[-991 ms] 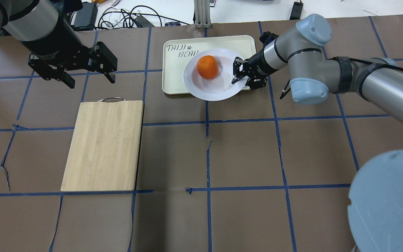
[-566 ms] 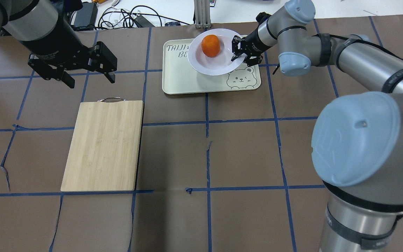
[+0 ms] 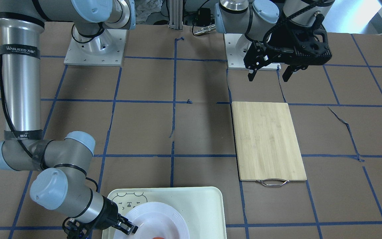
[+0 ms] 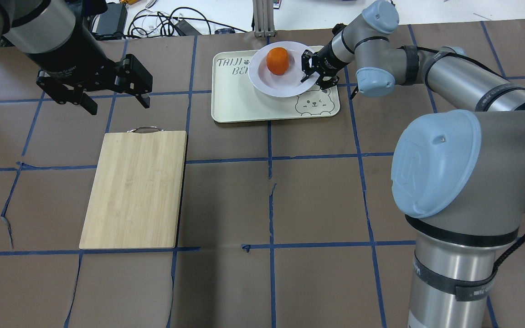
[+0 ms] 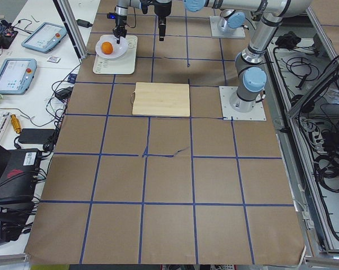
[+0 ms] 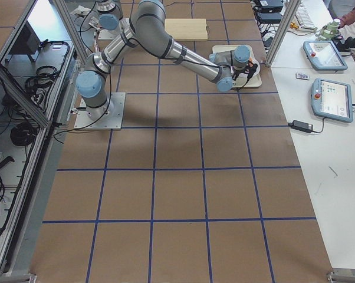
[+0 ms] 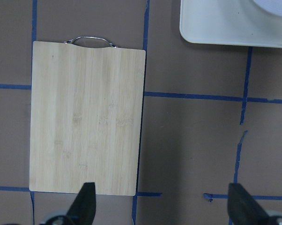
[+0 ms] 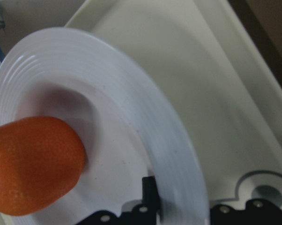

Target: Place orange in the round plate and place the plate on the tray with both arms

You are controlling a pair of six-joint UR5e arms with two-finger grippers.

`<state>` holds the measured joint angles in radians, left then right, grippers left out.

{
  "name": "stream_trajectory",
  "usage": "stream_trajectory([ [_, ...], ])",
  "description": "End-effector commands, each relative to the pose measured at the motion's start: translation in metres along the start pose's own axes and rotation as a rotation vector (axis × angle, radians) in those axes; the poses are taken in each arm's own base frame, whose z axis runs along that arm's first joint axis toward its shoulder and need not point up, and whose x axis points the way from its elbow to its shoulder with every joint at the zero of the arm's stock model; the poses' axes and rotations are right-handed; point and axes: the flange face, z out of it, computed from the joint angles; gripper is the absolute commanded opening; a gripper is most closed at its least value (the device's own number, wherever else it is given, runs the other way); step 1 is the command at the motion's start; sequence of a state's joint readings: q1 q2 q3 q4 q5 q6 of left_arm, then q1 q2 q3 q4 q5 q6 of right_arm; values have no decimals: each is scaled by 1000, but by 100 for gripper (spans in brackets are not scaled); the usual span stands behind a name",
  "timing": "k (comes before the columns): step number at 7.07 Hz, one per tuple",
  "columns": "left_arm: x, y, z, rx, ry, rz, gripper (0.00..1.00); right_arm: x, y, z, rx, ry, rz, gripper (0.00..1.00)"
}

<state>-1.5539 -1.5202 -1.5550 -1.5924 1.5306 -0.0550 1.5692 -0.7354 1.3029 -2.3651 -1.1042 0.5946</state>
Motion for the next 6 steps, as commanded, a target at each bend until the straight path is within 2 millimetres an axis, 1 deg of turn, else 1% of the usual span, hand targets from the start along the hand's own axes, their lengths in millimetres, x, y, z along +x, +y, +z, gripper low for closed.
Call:
stream_trajectory([
  [1,0,0,0,-2,0,3,100,-6,2,-20,26,38,2,100],
  [2,0,0,0,-2,1,3,100,-16,8,-50,23,77,-2,100],
  [3,0,0,0,0,0,3,100,-17,13,-79,30,177,-62,100],
  [4,0,0,0,0,0,3,100,-12,12,-97,66,287,-118,100],
  [5,0,0,0,0,0,3,100,-21,30,-139,56,345,-119,100],
  [6,0,0,0,0,1,3,100,-22,65,-187,-25,461,-128,100],
])
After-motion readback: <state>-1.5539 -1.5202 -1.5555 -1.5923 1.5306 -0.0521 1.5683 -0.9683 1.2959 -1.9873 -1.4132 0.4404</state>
